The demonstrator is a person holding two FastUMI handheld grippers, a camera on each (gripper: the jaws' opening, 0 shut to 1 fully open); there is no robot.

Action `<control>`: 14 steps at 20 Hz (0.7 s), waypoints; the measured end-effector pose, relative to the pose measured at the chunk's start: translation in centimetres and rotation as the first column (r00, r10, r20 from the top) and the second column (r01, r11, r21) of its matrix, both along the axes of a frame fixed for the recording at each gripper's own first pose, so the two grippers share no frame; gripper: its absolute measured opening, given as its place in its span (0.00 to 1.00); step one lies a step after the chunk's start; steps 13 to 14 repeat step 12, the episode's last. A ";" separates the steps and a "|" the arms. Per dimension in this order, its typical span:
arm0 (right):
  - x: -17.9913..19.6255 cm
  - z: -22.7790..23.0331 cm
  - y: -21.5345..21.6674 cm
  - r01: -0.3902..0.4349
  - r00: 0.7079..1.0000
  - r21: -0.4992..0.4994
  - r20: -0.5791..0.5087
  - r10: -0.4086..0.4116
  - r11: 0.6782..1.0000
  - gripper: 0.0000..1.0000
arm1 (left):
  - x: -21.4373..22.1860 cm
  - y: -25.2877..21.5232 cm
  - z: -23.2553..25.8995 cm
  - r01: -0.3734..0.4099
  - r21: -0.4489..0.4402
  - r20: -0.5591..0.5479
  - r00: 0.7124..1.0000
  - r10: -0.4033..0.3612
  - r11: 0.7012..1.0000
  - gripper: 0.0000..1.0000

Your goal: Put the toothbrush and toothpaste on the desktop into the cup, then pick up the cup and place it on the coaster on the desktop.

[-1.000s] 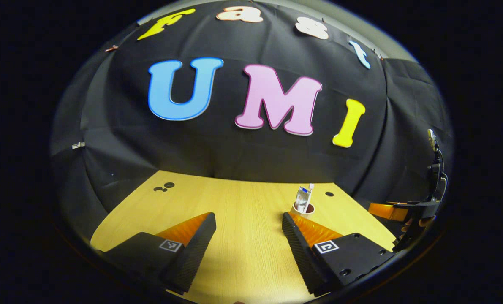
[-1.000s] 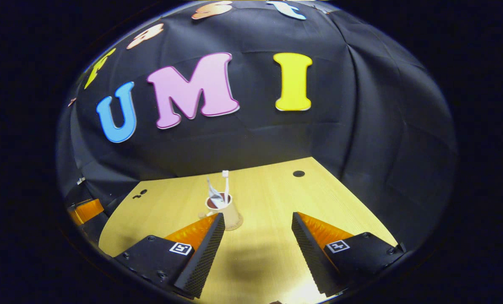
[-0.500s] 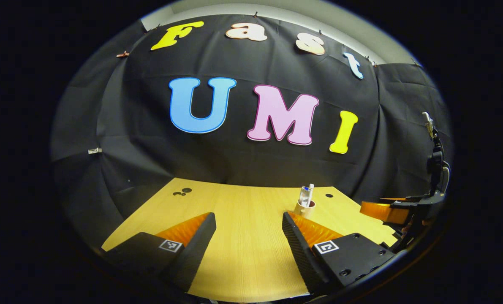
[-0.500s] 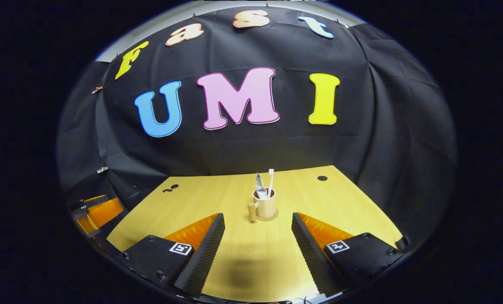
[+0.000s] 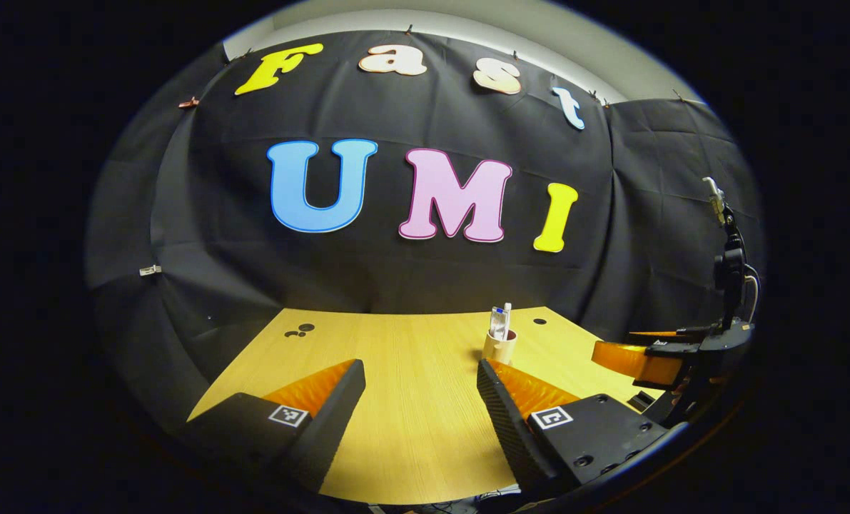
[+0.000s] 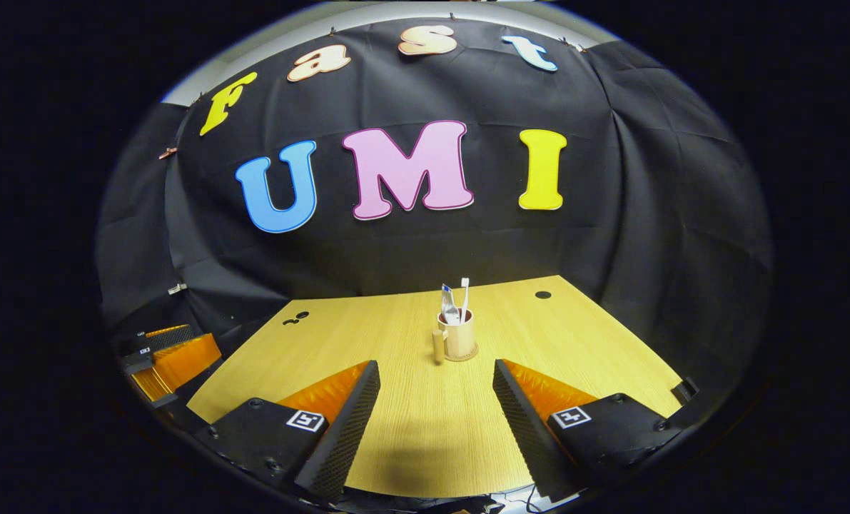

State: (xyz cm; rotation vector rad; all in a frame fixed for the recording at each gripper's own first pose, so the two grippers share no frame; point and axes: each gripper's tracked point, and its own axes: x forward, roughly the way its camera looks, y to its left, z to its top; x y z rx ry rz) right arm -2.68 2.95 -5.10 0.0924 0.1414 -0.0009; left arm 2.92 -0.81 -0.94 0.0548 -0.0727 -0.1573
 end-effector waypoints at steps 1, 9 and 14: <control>0.0 0.1 0.1 -0.001 1.000 0.003 0.001 0.001 1.000 0.98 | -0.1 0.2 -0.1 -0.005 0.004 -0.004 1.000 0.005 1.000 0.98; -0.2 2.1 -0.5 0.014 0.998 0.013 0.057 -0.015 1.000 0.98 | -0.1 1.5 0.8 -0.038 -0.017 0.016 0.999 0.038 0.999 0.98; -0.7 2.1 -0.8 0.022 0.998 0.011 0.060 -0.022 1.000 0.98 | -0.1 2.1 0.7 -0.048 -0.012 0.025 0.999 0.048 0.999 0.98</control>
